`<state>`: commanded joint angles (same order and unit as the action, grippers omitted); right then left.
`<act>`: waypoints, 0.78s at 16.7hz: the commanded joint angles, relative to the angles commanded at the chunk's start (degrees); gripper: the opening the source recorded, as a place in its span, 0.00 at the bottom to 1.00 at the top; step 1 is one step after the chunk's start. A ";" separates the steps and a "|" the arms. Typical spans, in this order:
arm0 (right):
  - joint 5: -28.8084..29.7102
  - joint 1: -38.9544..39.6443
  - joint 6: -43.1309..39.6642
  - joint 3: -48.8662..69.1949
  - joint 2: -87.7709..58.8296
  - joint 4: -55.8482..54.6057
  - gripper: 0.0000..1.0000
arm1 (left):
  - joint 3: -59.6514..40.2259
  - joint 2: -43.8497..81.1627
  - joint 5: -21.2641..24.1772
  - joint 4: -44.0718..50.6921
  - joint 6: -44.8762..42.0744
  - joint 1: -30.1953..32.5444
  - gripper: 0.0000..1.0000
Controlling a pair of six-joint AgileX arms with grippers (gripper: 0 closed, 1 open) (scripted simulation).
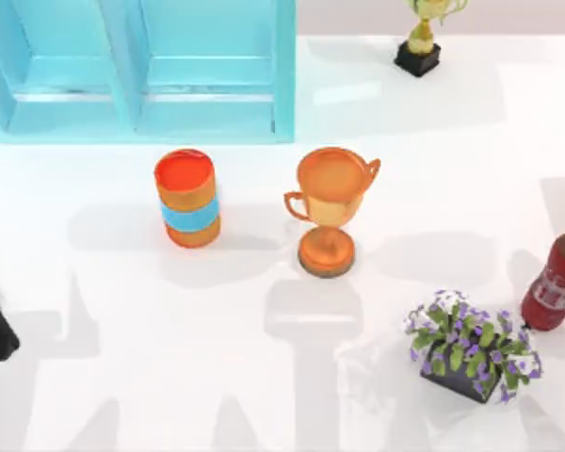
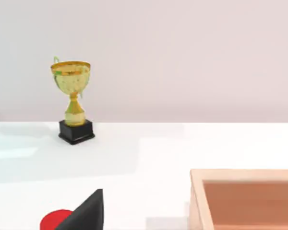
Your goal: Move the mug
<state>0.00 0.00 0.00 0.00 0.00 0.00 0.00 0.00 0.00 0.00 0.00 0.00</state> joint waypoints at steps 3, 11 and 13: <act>0.00 0.00 0.00 0.00 0.00 0.00 1.00 | -0.48 0.57 0.02 0.45 -0.06 -0.04 1.00; 0.00 0.00 0.00 0.00 0.00 0.00 1.00 | -21.61 25.65 -0.04 18.07 -2.42 -2.31 1.00; 0.00 0.00 0.00 0.00 0.00 0.00 1.00 | -29.53 35.76 -0.05 24.81 -3.38 -3.18 1.00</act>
<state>0.00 0.00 0.00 0.00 0.00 0.00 -29.53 35.76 -0.05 24.81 -3.38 -3.18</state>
